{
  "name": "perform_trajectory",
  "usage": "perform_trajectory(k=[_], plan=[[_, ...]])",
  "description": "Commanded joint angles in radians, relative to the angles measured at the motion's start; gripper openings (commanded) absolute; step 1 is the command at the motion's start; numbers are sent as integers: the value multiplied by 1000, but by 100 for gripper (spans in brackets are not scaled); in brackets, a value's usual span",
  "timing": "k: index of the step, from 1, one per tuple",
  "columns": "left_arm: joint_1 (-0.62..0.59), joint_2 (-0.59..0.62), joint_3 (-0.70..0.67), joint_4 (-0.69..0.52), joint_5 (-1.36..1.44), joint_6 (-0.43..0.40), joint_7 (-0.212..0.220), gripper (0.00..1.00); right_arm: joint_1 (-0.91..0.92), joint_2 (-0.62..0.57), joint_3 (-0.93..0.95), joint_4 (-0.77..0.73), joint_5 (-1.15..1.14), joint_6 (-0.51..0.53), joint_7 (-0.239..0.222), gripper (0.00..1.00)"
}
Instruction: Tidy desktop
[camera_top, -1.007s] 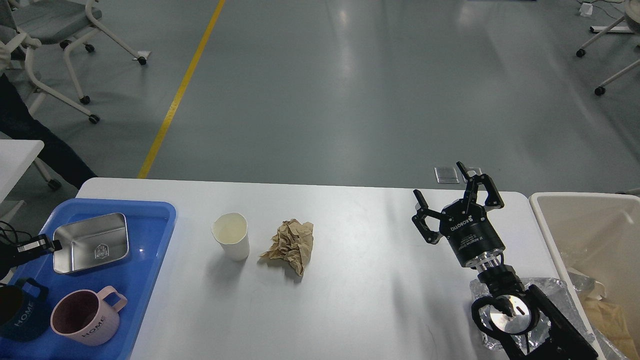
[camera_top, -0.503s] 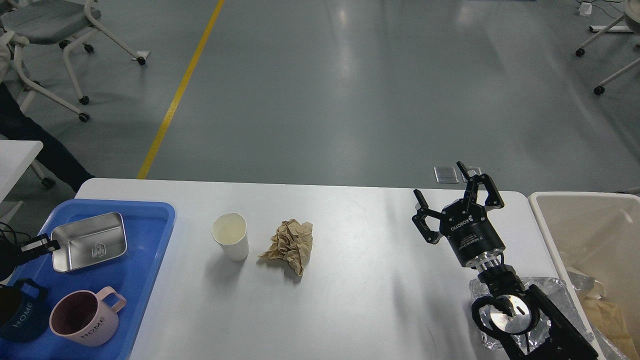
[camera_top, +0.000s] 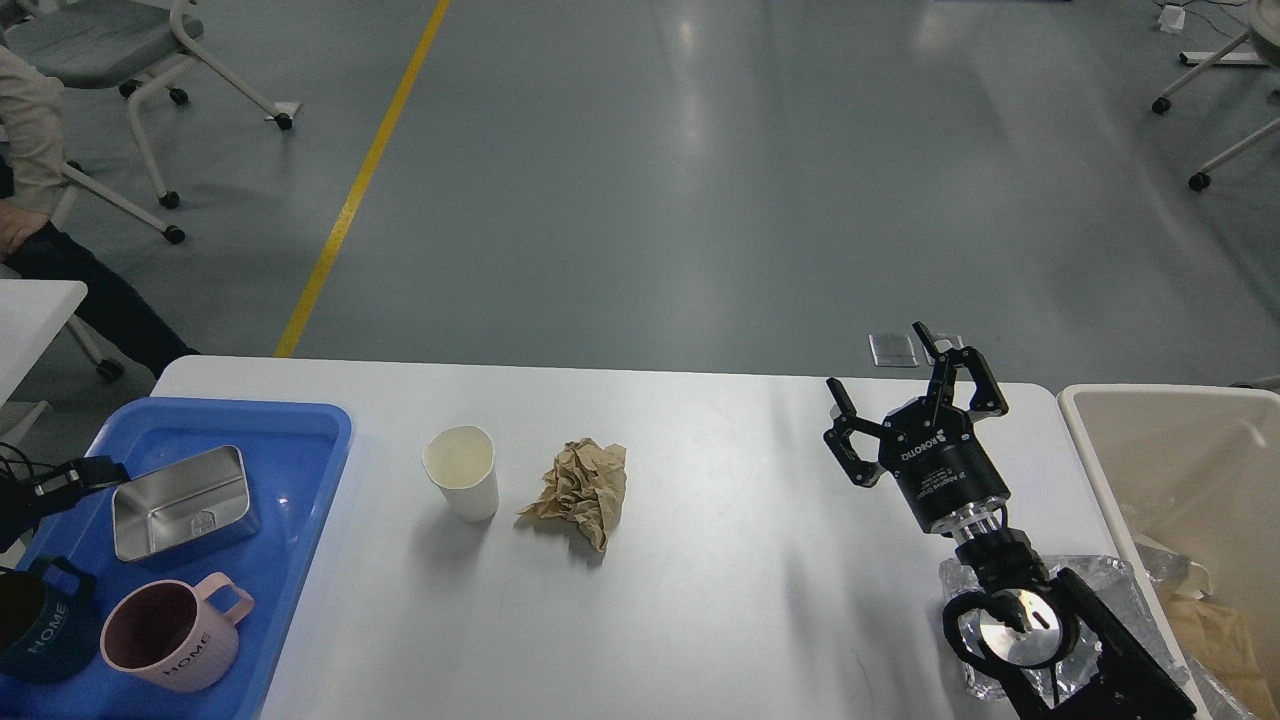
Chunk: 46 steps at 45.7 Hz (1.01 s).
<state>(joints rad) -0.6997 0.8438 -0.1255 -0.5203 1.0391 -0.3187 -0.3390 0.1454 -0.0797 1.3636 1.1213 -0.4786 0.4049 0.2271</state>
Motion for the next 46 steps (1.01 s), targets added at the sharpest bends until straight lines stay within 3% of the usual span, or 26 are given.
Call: perform_trajectory(k=[1, 5, 15, 28, 37, 46], plan=[[-56, 5, -3, -1, -43, -6, 2, 86, 2, 0, 0, 0, 0, -2, 0, 100], [-122, 6, -2, 0, -141, -37, 11, 95, 2, 1, 0, 0, 0, -1, 0, 100], [-241, 11, 1, -1, -359, -121, 95, 96, 5, 0, 0, 0, 0, -2, 0, 100], [-267, 6, -98, -6, -632, -203, 81, 96, 5, 1, 0, 2, 0, -2, 0, 100], [-270, -44, -129, -6, -752, -206, 81, 96, 7, 3, 0, 2, 0, -2, 0, 100], [-230, -78, -249, -10, -858, -210, 92, 96, 7, 3, 0, 2, 0, -2, 0, 100]])
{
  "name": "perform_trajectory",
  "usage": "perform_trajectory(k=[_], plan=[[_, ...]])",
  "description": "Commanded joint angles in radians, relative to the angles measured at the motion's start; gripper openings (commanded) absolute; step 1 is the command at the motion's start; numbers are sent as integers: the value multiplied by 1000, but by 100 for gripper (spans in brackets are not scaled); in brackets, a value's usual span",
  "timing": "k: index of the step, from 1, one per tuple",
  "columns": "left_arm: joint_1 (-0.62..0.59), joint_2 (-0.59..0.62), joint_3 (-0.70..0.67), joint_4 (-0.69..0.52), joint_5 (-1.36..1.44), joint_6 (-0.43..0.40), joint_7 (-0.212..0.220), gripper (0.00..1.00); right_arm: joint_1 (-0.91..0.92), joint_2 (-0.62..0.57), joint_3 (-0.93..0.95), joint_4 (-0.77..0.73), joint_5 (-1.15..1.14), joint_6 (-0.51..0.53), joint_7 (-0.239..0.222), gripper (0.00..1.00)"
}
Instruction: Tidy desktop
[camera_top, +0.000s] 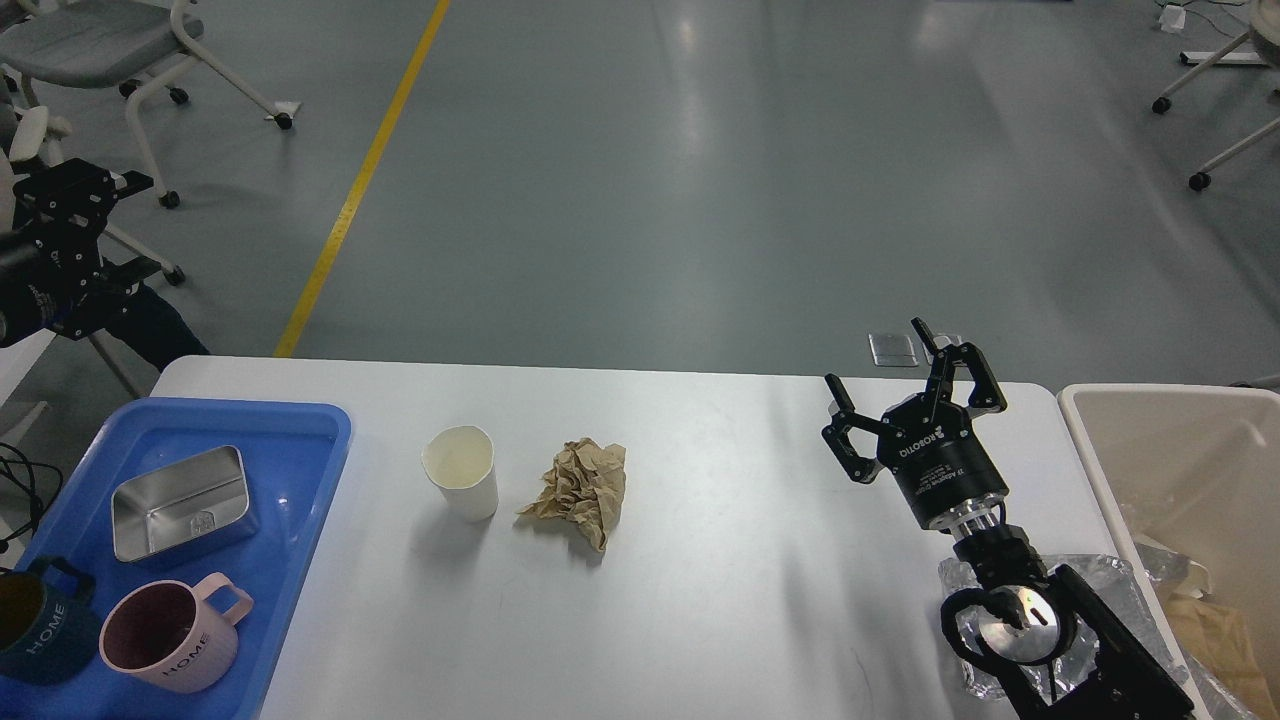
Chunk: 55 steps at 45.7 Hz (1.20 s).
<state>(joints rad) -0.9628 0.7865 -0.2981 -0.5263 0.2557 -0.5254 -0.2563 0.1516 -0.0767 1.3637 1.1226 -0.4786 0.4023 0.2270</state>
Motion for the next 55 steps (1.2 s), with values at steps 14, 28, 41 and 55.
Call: perform_trajectory(k=[14, 28, 41, 55], plan=[[124, -110, -298, -4, -159, 5, 11, 96, -1, 2, 0, 0, 0, 0, 0, 100], [242, -260, -591, -4, -210, 5, -20, 96, -4, -3, 0, 5, 0, -5, -3, 100], [331, -346, -602, -4, -201, 9, -204, 96, -1, -5, 0, 9, 0, -7, -6, 100], [326, -375, -599, -14, -216, 11, -205, 96, 0, -6, -15, 11, -15, -11, -9, 100]])
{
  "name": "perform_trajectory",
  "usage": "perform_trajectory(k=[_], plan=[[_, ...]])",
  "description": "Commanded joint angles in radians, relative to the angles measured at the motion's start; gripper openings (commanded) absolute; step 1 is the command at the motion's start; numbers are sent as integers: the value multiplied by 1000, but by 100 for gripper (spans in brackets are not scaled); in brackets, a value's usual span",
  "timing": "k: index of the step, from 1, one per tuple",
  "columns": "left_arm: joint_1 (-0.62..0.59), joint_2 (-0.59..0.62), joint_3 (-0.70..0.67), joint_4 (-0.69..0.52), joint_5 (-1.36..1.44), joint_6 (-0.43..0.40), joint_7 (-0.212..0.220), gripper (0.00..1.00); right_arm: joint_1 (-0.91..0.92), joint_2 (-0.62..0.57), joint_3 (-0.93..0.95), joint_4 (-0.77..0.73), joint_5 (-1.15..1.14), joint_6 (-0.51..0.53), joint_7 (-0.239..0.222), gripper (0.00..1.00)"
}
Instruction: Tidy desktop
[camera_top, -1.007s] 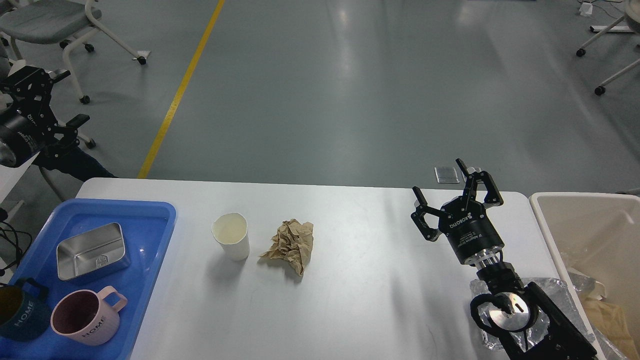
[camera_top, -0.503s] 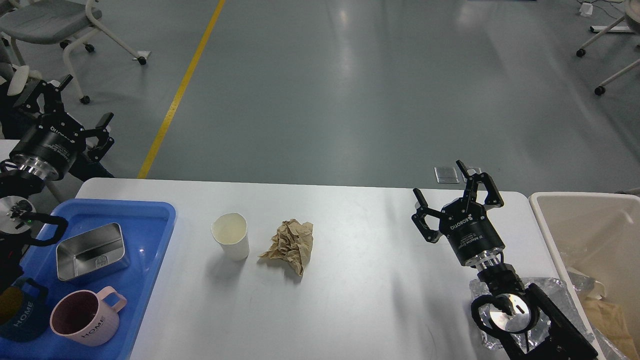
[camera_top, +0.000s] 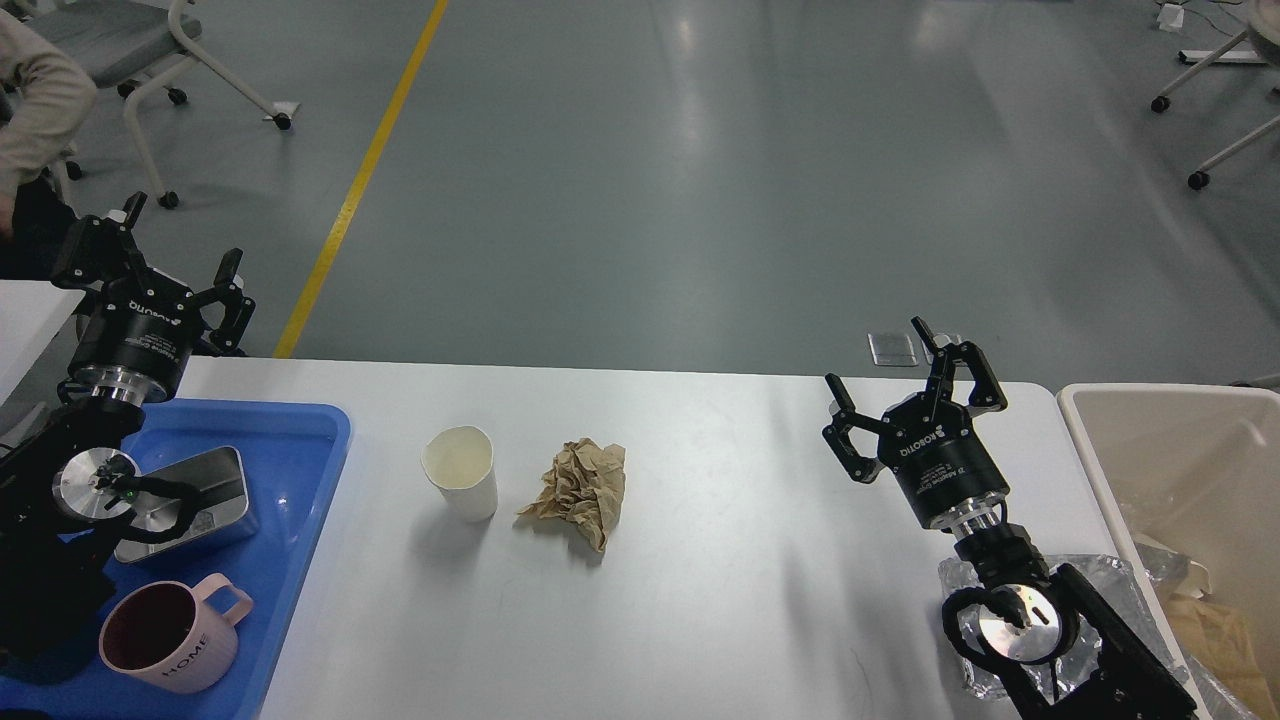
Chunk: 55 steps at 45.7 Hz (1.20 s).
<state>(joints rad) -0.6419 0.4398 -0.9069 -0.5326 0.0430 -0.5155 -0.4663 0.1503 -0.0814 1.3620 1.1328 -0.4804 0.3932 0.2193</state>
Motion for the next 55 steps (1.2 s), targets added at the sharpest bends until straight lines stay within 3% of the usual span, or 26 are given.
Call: perform_trajectory(k=[1, 10, 29, 41, 50, 55], plan=[[5, -35, 10, -6, -2, 3, 5, 96, 2, -3, -20, 1, -18, -2, -1, 100], [36, -98, -69, -3, -52, 58, 8, 96, 5, -18, -46, 1, -46, -5, -3, 100], [47, -320, -199, -6, -100, 65, 2, 96, 11, -175, -144, 7, -93, -5, -5, 100], [96, -349, -231, -17, -86, 63, -2, 96, 18, -397, -161, 27, -240, -23, -5, 100], [202, -339, -236, -164, -68, 65, -2, 96, 26, -622, -161, 87, -362, -37, -5, 100], [212, -339, -248, -175, -49, 68, 0, 96, 26, -762, -161, 145, -406, -37, -5, 100]])
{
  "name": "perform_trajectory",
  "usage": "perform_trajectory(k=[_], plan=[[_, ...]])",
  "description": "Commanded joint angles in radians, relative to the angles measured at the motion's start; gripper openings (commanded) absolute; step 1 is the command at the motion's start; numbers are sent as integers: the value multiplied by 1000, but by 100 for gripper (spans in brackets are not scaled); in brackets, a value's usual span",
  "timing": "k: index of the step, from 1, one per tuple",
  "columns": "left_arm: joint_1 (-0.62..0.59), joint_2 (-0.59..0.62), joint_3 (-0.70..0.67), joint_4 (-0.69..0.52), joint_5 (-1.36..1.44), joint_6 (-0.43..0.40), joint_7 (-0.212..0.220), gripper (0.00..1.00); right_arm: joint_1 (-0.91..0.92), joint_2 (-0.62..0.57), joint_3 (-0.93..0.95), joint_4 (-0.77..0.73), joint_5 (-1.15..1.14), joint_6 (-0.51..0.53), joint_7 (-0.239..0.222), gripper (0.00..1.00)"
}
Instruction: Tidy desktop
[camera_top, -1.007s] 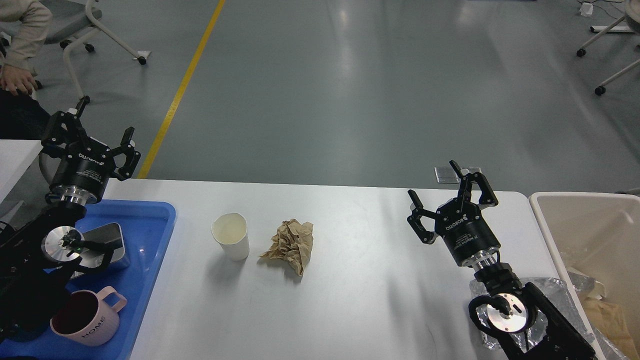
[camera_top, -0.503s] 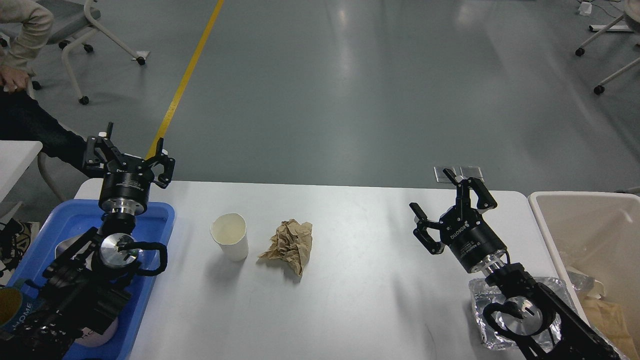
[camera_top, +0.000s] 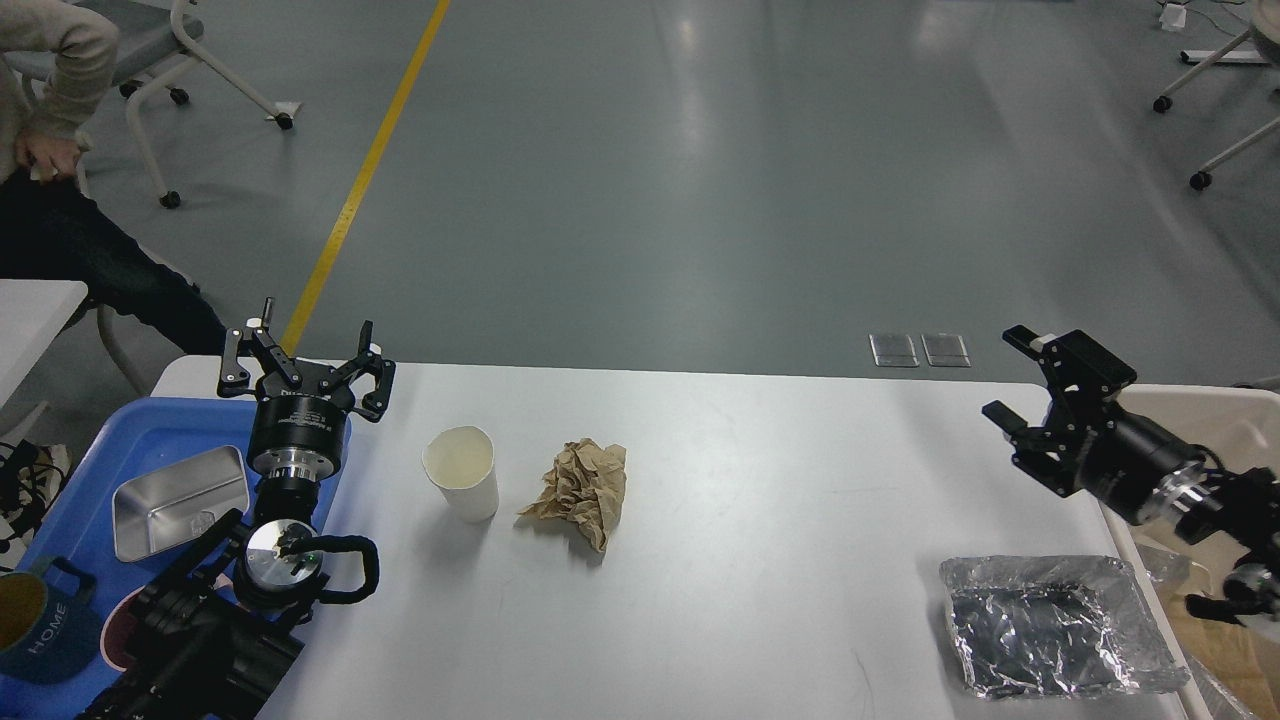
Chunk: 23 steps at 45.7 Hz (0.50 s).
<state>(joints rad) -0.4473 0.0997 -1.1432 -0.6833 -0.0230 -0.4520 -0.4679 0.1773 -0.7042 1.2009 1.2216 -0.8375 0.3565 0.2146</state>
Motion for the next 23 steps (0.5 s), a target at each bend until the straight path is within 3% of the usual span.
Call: perform_trajectory(k=[1, 11, 23], plan=[[18, 1, -13, -24, 17, 4, 2, 96, -1, -168, 0, 65, -57, 1, 0, 100], [39, 6, -16, -25, 14, 3, 0, 96, -19, -454, -4, 176, -150, 22, 11, 100], [68, 8, -16, -29, 14, 1, 2, 96, -18, -639, -6, 191, -190, 71, 11, 100]])
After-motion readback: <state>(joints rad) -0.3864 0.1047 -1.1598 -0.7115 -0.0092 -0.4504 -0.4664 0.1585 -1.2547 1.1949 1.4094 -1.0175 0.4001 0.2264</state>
